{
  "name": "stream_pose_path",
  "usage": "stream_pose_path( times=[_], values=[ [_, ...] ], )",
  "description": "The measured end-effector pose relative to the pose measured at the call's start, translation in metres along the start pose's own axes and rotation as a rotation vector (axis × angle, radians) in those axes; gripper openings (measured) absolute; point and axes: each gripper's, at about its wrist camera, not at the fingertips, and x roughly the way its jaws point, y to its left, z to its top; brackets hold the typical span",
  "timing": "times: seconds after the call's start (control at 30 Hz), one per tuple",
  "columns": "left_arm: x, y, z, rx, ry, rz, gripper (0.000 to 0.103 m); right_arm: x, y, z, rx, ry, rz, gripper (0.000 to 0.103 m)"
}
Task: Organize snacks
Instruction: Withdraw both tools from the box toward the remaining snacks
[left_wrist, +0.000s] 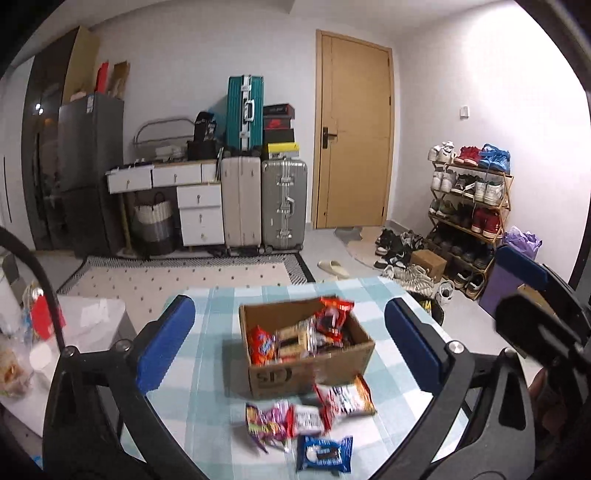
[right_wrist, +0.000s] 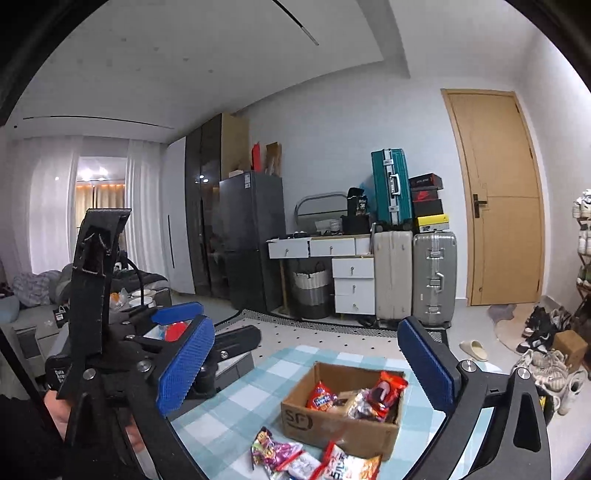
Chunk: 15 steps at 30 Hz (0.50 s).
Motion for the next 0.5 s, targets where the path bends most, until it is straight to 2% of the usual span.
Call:
stream_pose_path(
  times=[0.13, 0.3, 0.4, 0.5],
  values=[
    [0.002, 0.007, -0.03, -0.02, 0.009, 0.021, 0.103, -0.014, -0.007, -0.015, 0.024, -0.007, -0.016, 0.102],
    [0.024, 0.02, -0.078, -0.053, 0.073, 0.018, 0.103, -0.022, -0.021, -0.04, 0.047, 0.004, -0.057, 0.102],
    [0.033, 0.021, -0.11, -0.051, 0.114, 0.021, 0.103, -0.019, -0.031, -0.06, 0.056, 0.023, -0.114, 0.102],
    [0.046, 0.016, -0.137, -0.037, 0.129, 0.019, 0.103, -0.015, -0.039, -0.084, 0.095, 0.067, -0.128, 0.102]
  ],
)
